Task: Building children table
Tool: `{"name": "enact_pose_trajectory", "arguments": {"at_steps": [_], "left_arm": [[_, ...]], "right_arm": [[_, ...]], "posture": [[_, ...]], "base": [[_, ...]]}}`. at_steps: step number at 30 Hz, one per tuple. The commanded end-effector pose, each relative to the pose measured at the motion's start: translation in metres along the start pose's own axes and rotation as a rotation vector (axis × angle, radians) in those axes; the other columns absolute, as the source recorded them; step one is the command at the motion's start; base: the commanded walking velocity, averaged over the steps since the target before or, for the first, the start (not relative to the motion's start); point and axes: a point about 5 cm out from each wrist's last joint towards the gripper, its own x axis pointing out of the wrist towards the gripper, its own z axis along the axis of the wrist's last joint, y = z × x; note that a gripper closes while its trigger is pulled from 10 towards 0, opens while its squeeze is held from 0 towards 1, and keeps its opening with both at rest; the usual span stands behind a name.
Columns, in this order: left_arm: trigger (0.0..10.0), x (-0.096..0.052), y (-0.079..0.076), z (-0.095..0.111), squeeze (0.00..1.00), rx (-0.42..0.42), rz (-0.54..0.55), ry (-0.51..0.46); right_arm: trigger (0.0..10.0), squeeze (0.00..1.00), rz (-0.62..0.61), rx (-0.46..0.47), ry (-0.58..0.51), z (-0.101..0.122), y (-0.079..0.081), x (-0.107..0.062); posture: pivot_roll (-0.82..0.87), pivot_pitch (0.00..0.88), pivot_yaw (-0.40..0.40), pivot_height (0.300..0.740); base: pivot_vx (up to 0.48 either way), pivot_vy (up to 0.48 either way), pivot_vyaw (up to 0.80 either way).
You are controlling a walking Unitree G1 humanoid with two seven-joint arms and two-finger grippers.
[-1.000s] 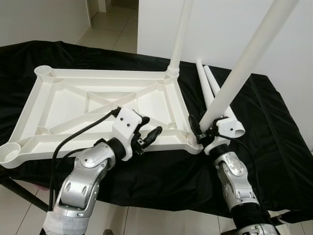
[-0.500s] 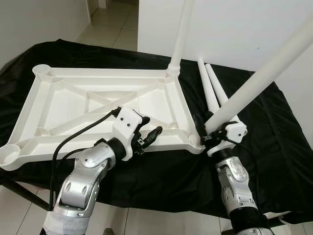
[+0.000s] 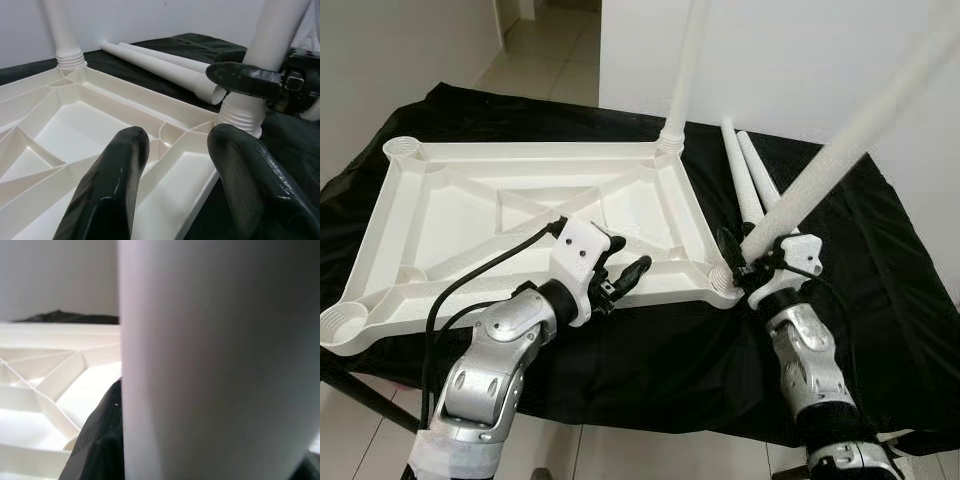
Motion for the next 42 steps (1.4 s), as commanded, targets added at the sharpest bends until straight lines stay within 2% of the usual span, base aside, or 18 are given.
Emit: {"name": "enact_pose_trajectory", "arguments": {"at_steps": [1, 4, 14, 27, 30, 31, 34, 36, 39, 42], "left_arm": [[10.0, 0.0, 0.002, 0.0, 0.0, -0.009, 0.056, 0.003], [10.0, 0.0, 0.002, 0.0, 0.0, -0.011, 0.059, 0.003], [10.0, -0.001, 0.001, -0.001, 0.0, -0.016, 0.066, 0.003], [10.0, 0.0, 0.002, 0.0, 0.0, -0.012, 0.059, 0.002], [10.0, 0.0, 0.002, -0.001, 0.0, -0.009, 0.062, 0.003], [10.0, 0.0, 0.002, -0.001, 0.0, -0.009, 0.062, 0.003], [10.0, -0.001, 0.003, -0.001, 0.0, -0.007, 0.062, 0.006], [10.0, -0.001, 0.003, -0.001, 0.0, -0.006, 0.061, 0.007], [10.0, -0.001, 0.002, -0.002, 0.0, -0.001, 0.053, 0.009], [10.0, 0.001, 0.001, -0.002, 0.0, 0.004, 0.048, 0.007]], "right_arm": [[10.0, 0.0, 0.041, -0.074, 0.358, -0.06, 0.001, -0.033], [10.0, 0.0, 0.056, -0.109, 0.363, -0.062, 0.003, -0.035], [10.0, 0.0, 0.062, -0.136, 0.366, -0.067, 0.009, -0.042], [10.0, 0.0, 0.013, -0.105, 0.323, -0.063, 0.007, -0.039], [10.0, 0.0, -0.012, -0.042, 0.209, -0.045, 0.006, -0.032], [10.0, 0.0, -0.012, -0.042, 0.209, -0.045, 0.006, -0.032], [10.0, 0.0, -0.002, -0.018, 0.08, -0.012, 0.007, -0.017], [10.0, 0.0, 0.008, -0.02, 0.07, -0.006, 0.008, -0.014], [10.0, 0.0, 0.052, -0.108, 0.091, 0.005, 0.008, -0.005], [10.0, 0.0, 0.078, -0.1, 0.089, 0.019, 0.007, 0.002]], "posture": [[0.15, 0.076, -0.045, 0.74], [0.15, 0.079, -0.05, 0.74], [0.15, 0.081, -0.047, 0.74], [0.15, 0.079, -0.046, 0.74], [0.16, 0.08, -0.048, 0.74], [0.16, 0.08, -0.048, 0.74], [0.15, 0.079, -0.046, 0.74], [0.15, 0.079, -0.046, 0.74], [0.15, 0.076, -0.046, 0.74], [0.15, 0.073, -0.048, 0.74]], "base": [[0.0, 0.0, 0.0], [0.0, 0.0, 0.0], [0.0, 0.0, 0.0], [0.0, 0.0, 0.0], [0.0, 0.0, 0.0], [0.0, 0.0, 0.0], [0.0, 0.0, 0.0], [0.0, 0.0, 0.0], [0.0, 0.0, 0.0], [0.0, 0.0, 0.0]]}}
